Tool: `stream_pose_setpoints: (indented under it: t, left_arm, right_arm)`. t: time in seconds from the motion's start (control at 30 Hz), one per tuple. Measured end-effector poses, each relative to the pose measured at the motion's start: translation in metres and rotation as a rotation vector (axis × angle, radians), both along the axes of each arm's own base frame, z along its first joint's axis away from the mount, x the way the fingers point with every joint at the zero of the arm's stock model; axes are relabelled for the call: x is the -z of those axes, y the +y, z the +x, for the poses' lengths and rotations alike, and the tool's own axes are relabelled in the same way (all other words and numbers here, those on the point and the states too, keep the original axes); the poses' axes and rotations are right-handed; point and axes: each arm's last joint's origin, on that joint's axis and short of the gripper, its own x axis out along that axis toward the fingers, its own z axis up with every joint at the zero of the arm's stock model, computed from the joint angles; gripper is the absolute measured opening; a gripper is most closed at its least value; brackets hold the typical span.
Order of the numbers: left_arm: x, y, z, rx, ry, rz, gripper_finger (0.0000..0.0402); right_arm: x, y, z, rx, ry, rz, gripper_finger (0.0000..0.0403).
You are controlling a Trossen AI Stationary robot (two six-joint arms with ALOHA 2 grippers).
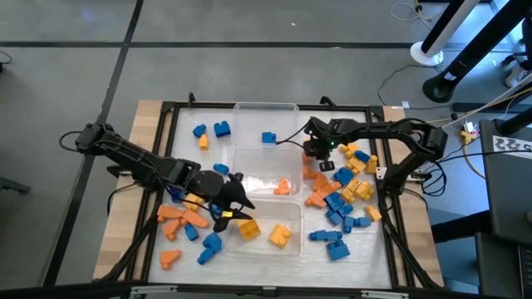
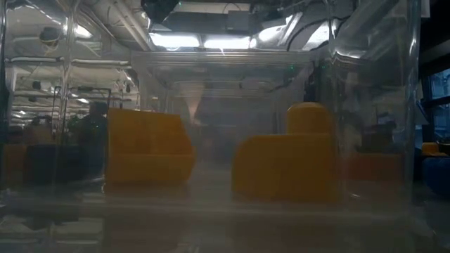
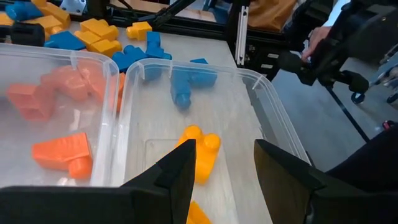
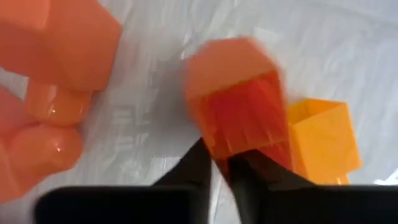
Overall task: Sort blocks
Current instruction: Put the orange game piece into the middle transparent bin
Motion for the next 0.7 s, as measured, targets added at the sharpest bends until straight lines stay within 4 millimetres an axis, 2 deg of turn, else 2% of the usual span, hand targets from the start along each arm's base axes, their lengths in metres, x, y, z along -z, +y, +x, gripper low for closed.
stream_pose_setpoints:
  t: [0.1,0.23,0.33,0.5,0.7]
  left_arm:
    - [-0.001,0.000,0.000,0.000,-0.009,-0.004,0.0153]
    - [-0.004,-0.001,0.002,0.000,-0.044,-0.015,0.0153]
    - [-0.009,0.003,0.001,-0.012,-0.064,-0.013,0.0153]
    - [-0.027,0.019,-0.009,-0.092,-0.102,-0.015,0.0153]
    - [-0.047,0.043,-0.035,-0.185,-0.116,-0.003,0.0153]
  right_arm:
    - [0.000,0.000,-0.002,0.003,0.020,0.000,0.0012]
    - [-0.002,0.004,-0.009,0.031,0.081,0.031,0.0031]
    - [-0.014,0.006,-0.015,0.034,0.156,0.046,0.0021]
    - [-0.050,0.008,-0.020,0.028,0.182,0.026,0.0012]
    - [-0.111,0.013,-0.022,0.028,0.092,-0.013,0.0014]
